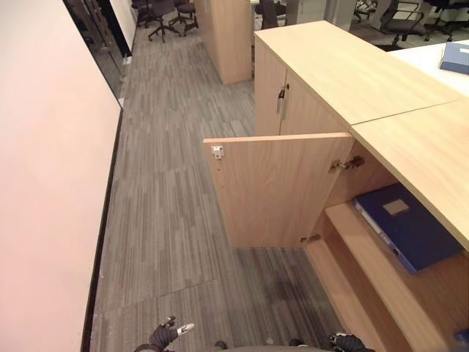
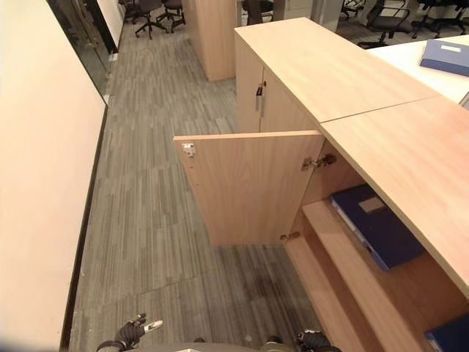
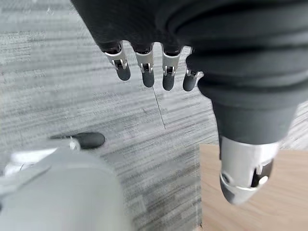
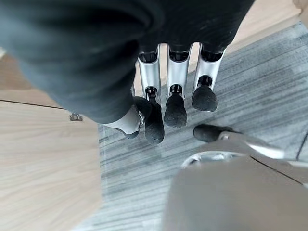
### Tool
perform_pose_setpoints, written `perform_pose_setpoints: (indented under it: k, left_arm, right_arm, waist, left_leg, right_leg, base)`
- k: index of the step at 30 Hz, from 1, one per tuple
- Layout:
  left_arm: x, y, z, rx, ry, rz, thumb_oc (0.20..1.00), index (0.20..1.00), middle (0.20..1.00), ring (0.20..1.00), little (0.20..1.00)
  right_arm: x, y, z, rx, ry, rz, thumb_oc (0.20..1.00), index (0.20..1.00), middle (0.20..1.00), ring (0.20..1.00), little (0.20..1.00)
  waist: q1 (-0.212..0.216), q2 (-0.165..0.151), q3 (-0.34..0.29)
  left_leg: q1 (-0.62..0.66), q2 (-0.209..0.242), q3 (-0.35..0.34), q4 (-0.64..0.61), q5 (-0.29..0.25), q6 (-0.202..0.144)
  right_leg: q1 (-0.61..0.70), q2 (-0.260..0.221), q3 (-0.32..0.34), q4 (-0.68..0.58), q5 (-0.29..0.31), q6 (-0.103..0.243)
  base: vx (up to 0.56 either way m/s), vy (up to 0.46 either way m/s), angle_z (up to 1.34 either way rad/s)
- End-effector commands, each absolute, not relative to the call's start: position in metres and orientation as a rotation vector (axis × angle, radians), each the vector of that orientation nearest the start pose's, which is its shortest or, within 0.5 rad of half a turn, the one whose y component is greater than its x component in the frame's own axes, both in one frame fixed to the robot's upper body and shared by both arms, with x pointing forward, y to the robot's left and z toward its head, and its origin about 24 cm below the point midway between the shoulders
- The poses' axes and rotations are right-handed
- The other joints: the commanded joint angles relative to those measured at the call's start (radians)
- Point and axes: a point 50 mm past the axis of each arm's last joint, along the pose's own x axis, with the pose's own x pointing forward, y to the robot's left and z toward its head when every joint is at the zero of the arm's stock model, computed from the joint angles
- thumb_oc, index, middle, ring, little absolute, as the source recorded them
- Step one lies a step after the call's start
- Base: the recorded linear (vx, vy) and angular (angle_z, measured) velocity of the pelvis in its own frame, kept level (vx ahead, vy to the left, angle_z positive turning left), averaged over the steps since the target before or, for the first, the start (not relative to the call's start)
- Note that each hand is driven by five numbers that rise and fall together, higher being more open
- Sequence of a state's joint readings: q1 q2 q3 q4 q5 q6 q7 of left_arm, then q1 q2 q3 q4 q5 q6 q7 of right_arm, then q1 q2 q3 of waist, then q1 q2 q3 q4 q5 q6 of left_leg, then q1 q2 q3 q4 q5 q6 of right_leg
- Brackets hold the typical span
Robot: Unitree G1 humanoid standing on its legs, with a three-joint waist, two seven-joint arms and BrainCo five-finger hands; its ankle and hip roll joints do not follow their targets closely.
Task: Put the empty folder in the office cabinet
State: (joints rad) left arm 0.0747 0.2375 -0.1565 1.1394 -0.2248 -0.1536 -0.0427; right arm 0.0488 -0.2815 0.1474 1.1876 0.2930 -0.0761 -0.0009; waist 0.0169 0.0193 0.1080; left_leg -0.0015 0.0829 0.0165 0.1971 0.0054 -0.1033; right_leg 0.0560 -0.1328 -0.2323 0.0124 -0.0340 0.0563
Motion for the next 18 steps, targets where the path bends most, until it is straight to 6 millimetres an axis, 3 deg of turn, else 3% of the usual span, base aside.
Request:
perform_pose_setpoints:
  k: [1,3,4,6,7,12,18]
  left_arm:
    - [0.106,0.234,-0.149,0.072,0.981,0.123,1.000,1.000,1.000,1.000,1.000]
    - [0.106,0.232,-0.149,0.064,0.979,0.121,1.000,1.000,1.000,1.000,1.000]
    - [0.106,0.231,-0.149,0.063,0.974,0.116,1.000,1.000,1.000,1.000,1.000]
    - [0.105,0.231,-0.149,0.064,0.976,0.115,1.000,1.000,1.000,1.000,1.000]
    - [0.108,0.231,-0.148,0.057,0.963,0.122,1.000,1.000,1.000,1.000,1.000]
    - [0.104,0.233,-0.149,0.051,0.971,0.144,1.000,1.000,1.000,1.000,1.000]
    - [0.109,0.240,-0.145,0.094,0.953,0.123,1.000,1.000,1.000,1.000,1.000]
  right_arm:
    - [0.086,-0.267,-0.150,-0.116,1.123,-0.269,0.200,0.200,0.200,0.200,0.200]
    - [0.083,-0.269,-0.151,-0.111,1.129,-0.280,0.200,0.200,0.200,0.200,0.200]
    - [0.080,-0.272,-0.150,-0.111,1.134,-0.292,0.200,0.200,0.200,0.200,0.200]
    - [0.079,-0.272,-0.150,-0.111,1.135,-0.295,0.200,0.200,0.200,0.200,0.200]
    - [0.080,-0.272,-0.150,-0.113,1.131,-0.299,0.200,0.200,0.200,0.200,0.200]
    - [0.080,-0.265,-0.153,-0.108,1.142,-0.283,0.200,0.200,0.200,0.200,0.200]
    - [0.079,-0.251,-0.158,-0.081,1.166,-0.251,0.200,0.200,0.200,0.200,0.200]
  waist:
    - [-0.002,-0.030,0.024]
    - [0.003,-0.032,0.021]
    - [0.016,-0.027,0.013]
    - [0.024,-0.024,0.010]
    - [0.042,-0.016,0.014]
    - [0.063,-0.008,0.001]
    - [0.074,-0.050,-0.032]
  left_leg:
    - [-0.059,0.041,0.005,0.088,0.026,-0.035]
    - [-0.064,0.047,0.009,0.049,0.011,-0.033]
    - [-0.084,0.051,-0.016,-0.050,0.023,-0.037]
    - [-0.094,0.053,-0.037,-0.098,0.045,-0.041]
    - [-0.140,0.057,-0.080,-0.169,0.099,-0.052]
    - [-0.153,0.060,-0.046,-0.223,0.127,-0.053]
    - [-0.105,-0.003,-0.002,-0.221,0.078,0.015]
  right_leg:
    - [0.057,-0.005,-0.022,0.029,-0.063,0.023]
    - [0.066,-0.009,-0.019,0.019,-0.065,0.030]
    - [0.080,-0.006,-0.008,0.002,-0.067,0.045]
    - [0.090,-0.004,-0.001,-0.005,-0.073,0.050]
    - [0.115,0.000,0.018,-0.018,-0.084,0.059]
    - [0.168,-0.003,0.041,-0.052,-0.093,0.083]
    - [0.109,-0.082,0.071,0.094,-0.080,0.141]
  base:
    - [0.13,0.014,-0.31]
    - [0.15,0.035,-0.17]
    - [0.19,0.063,0.00]
    - [0.19,0.059,-0.09]
    - [0.19,0.059,-0.13]
    - [0.20,0.112,-0.25]
    - [0.20,0.214,-0.34]
